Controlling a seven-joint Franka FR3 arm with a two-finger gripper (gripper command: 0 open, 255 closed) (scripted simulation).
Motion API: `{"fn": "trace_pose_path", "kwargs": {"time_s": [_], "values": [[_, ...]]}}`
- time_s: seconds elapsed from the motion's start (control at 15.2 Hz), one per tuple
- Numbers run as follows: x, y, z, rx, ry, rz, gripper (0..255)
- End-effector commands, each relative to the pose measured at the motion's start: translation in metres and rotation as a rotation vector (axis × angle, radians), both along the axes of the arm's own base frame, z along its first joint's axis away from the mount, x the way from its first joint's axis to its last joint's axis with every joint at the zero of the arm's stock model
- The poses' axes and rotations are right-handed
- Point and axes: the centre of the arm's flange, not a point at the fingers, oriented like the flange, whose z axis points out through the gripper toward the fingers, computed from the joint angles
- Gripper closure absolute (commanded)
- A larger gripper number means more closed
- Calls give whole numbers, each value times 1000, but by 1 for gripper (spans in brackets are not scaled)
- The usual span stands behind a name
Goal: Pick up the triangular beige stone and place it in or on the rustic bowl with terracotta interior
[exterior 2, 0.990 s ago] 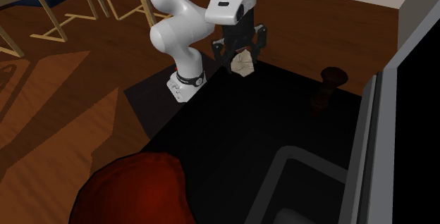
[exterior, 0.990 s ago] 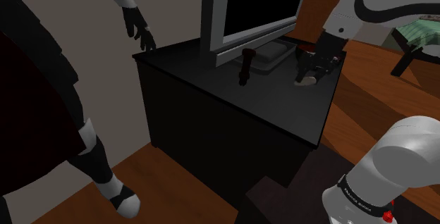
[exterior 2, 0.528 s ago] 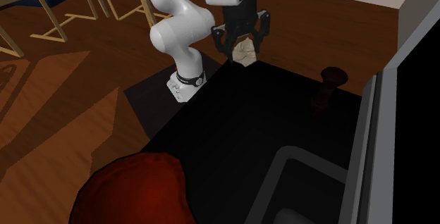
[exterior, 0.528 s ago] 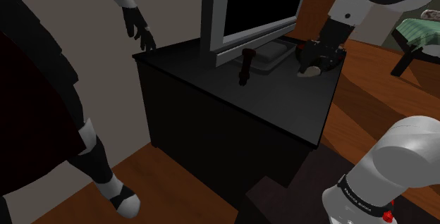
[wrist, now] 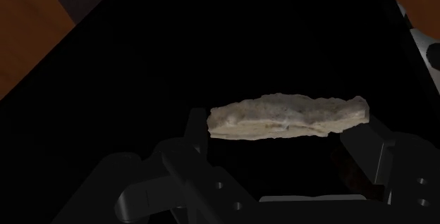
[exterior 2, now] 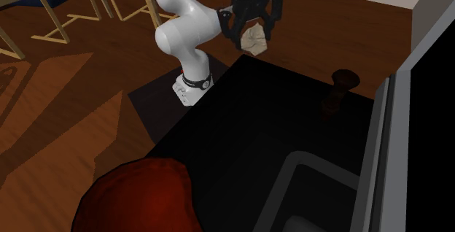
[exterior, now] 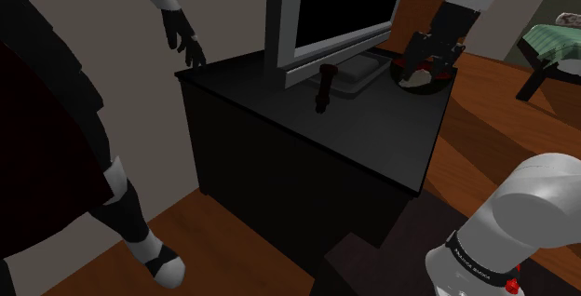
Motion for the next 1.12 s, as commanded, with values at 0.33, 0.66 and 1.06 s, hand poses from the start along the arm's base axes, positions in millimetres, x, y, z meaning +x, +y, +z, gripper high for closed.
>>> {"fn": "trace_pose_path", "kwargs": {"time_s": [0.33, 0.66, 1.06], "values": [[21, -62, 7, 0, 0, 0, 255], [42, -124, 7, 0, 0, 0, 255], [68, -199, 7, 0, 0, 0, 255]]}}
